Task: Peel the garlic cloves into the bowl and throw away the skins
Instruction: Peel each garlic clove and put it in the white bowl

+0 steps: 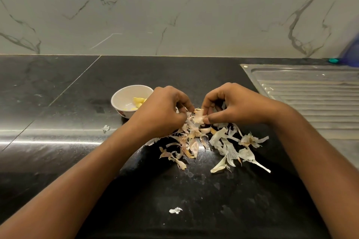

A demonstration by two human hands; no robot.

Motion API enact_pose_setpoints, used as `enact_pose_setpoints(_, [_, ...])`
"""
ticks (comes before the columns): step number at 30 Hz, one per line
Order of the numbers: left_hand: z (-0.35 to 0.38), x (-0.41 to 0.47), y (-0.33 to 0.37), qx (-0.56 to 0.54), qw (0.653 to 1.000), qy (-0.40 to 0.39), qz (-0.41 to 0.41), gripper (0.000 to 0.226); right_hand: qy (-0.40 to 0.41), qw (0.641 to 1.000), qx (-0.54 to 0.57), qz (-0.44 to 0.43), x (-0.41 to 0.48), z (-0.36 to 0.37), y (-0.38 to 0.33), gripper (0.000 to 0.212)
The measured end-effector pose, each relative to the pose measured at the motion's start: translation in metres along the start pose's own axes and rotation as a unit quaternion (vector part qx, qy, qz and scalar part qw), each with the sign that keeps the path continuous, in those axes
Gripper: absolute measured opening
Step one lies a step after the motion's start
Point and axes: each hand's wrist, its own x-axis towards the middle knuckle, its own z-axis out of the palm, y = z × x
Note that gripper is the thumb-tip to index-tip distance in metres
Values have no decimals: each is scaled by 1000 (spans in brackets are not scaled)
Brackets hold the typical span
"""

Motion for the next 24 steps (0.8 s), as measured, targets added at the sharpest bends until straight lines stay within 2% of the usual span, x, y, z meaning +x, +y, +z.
enact_pose_setpoints(4, [-3,0,4,-18,1000,-6,-6,29,23,999,21,-15,-2,-6,4,5])
enact_pose_setpoints(9, [-1,-1,6,-34,999,-8,12,24,4,1000,22,-15,-1,-6,5,6])
enact_pose_setpoints(17, [8,1,2,-42,999,5,33,18,51,997,53,-17,-1,-10,9,8])
enact_pose_setpoints(19, [11,0,1,-38,999,6,37,25,51,995,75,-27,-2,-11,9,8])
enact_pose_setpoints(24, [13,0,4,-52,997,31,45,18,34,992,107,-50,-3,-12,6,8])
